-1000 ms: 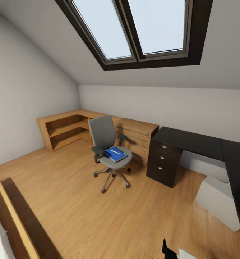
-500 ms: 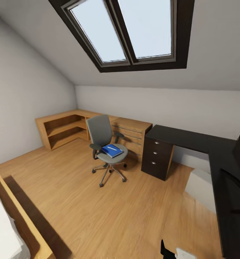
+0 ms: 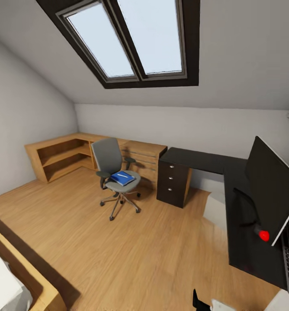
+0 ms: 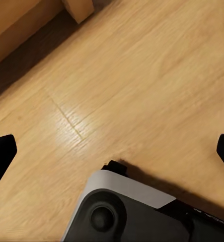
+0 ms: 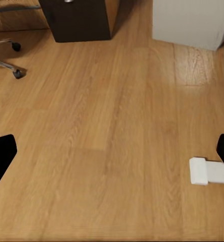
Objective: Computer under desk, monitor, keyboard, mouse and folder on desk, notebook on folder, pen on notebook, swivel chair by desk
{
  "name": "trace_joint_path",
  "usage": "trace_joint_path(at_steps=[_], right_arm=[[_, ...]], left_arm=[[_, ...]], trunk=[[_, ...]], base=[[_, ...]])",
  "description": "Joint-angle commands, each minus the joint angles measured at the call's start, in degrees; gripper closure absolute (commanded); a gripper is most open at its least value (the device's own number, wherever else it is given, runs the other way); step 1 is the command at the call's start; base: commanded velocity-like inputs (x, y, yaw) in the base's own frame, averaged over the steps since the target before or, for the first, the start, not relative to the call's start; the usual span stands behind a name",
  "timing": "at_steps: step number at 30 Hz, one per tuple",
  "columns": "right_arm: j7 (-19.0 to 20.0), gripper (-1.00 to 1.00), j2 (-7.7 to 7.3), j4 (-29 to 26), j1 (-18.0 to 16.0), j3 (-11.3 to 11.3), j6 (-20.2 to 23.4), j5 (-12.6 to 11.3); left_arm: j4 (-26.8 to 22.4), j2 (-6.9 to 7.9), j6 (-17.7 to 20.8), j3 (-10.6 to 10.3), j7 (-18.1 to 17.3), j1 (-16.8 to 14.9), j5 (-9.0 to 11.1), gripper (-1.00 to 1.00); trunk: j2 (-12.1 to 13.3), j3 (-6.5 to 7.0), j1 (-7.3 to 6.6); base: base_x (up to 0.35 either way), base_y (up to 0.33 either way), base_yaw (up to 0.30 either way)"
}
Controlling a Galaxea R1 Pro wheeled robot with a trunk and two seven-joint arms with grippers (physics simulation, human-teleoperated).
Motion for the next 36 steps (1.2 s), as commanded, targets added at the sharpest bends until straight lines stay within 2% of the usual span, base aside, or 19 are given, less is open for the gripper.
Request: trace_joint_path(at_steps=[1,19,27,36], right_arm=[[0.1,-1.0,0.03,0.1,-0.1,-0.4,-0.2,0.2],[0.1,-1.0,0.21,0.2,0.0,-0.4,-0.2,0.2],[0.0,-1.0,0.74,0.1,0.0,-0.4,-0.2,0.2],[-0.2,-1.0,0.68,0.1,0.0,-0.4,-0.2,0.3]], left_arm=[[-0.1,-0.02,-0.1,0.1,0.0,0.0,0.3,-1.0],[-0.1,-0.01,-0.3,0.1,0.0,0.0,0.3,-1.0],[0.0,-0.01,-1.0,0.1,0.0,0.0,0.2,-1.0],[0.1,-0.01,-1.0,0.1,0.0,0.0,0.2,-1.0]], trunk=[[-0.1,-0.07,-0.01],[-0.1,-0.06,-0.01],[-0.1,-0.06,-0.01],[-0.1,-0.06,-0.01]], base=[[-0.13,0.0,-0.067],[-0.023,0.0,-0.012],[0.0,-0.001,0.0],[-0.122,-0.117,0.0]])
